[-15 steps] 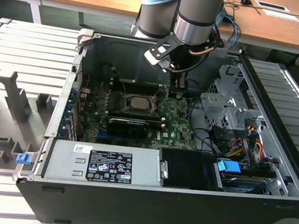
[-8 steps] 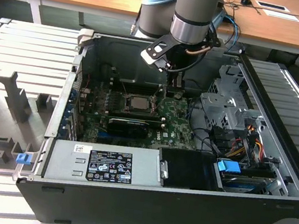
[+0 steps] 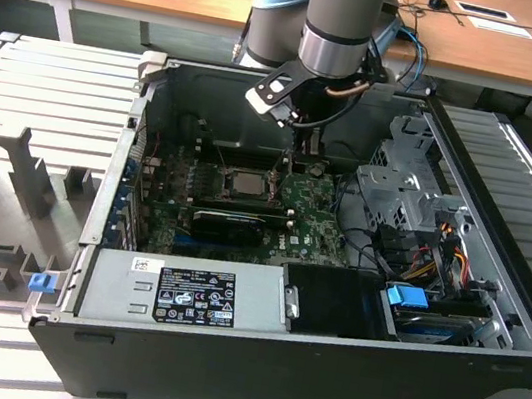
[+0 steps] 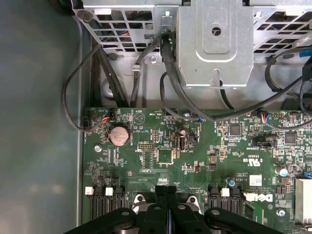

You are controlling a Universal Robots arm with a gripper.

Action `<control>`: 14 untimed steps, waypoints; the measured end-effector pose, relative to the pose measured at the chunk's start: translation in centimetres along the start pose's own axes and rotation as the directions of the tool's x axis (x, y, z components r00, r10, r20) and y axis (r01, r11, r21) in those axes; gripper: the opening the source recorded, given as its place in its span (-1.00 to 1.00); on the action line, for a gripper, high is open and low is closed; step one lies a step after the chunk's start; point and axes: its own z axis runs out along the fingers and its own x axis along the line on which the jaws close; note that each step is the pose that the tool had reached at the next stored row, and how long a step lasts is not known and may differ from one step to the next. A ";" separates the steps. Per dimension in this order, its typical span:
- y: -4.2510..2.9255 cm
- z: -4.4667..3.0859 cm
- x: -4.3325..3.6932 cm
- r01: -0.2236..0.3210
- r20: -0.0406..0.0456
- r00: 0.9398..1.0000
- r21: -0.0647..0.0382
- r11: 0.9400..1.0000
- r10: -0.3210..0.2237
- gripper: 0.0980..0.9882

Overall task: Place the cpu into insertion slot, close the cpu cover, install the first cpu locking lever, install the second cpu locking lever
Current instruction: 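Close the cpu cover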

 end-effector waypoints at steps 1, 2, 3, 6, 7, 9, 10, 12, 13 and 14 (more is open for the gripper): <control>-0.05 0.00 0.00 0.000 0.000 1.000 0.000 1.000 0.000 -0.98; -0.13 0.00 0.00 0.000 0.000 1.000 0.000 1.000 0.000 -0.98; -0.21 -0.01 0.00 0.000 0.000 1.000 0.000 1.000 0.000 -0.98; -0.68 -0.02 0.01 0.000 0.000 1.000 0.000 1.000 0.000 -0.98; -0.77 -0.02 0.01 0.000 0.000 1.000 0.000 1.000 0.000 -0.98; -0.97 -0.03 0.01 0.000 0.000 1.000 0.000 1.000 0.000 -0.98; -1.00 -0.03 0.01 0.000 0.000 1.000 0.000 1.000 0.000 -0.98; -1.04 -0.03 0.01 0.000 0.000 1.000 0.000 1.000 0.000 -0.98; -1.08 -0.03 0.01 0.000 0.000 1.000 0.000 1.000 0.000 -0.98; -1.11 -0.03 0.01 0.000 0.000 1.000 0.000 1.000 0.000 -0.98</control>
